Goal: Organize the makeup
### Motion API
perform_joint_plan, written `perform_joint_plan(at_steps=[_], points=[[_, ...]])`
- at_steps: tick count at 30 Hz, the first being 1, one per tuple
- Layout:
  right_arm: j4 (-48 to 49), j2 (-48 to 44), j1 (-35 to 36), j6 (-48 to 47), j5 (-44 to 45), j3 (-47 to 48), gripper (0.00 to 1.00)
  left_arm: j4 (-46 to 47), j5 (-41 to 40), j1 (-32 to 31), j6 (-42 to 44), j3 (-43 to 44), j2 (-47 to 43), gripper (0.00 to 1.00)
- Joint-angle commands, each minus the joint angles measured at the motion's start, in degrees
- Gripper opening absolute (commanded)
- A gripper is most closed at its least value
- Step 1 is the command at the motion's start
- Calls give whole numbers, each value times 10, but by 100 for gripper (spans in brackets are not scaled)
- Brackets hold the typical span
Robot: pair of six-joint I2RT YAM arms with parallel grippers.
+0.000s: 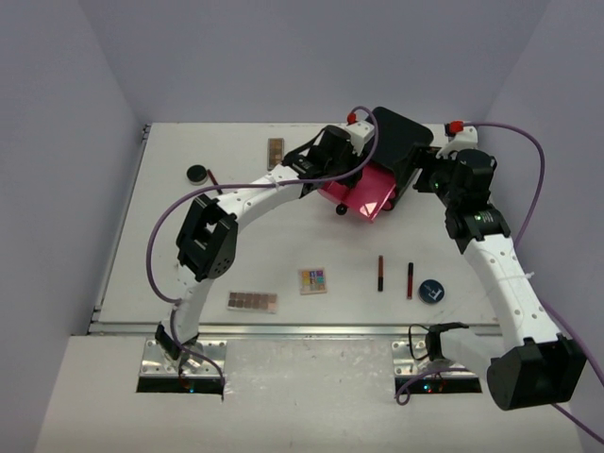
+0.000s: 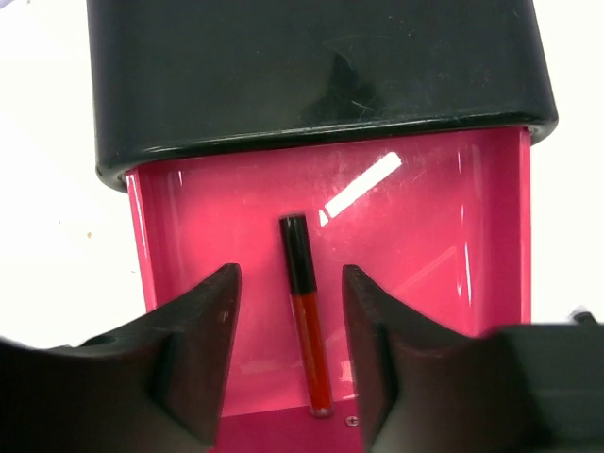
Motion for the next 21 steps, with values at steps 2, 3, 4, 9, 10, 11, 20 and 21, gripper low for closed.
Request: perform_joint_plan(at_steps=[2,3,4,9,10,11,20,21], points=[[16,1,-3,-8,-13,15,85,24,-28,1,17,21,-38,57],[16,2,-3,-7,-15,15,85,23,-37,1,18,23,-44,58],[16,2,-3,-5,-16,15,85,21,-50,1,19,26,-52,58],[16,8,-3,0,-25,16,84,14,-180,10,20,29,-105,57],[17,9,-4,1,-26,14,84,15,-200,24,5,16,-122,57],[19,11,-4,3,-26,13,84,15,-220,38,-11,3,-139,56],[27,22,-4,10,-25,2,83,28,-361,201,-114,-171,-185,60],[24,22,-4,11,-26,3,83,22,-379,207,-116,-173,-168,60]])
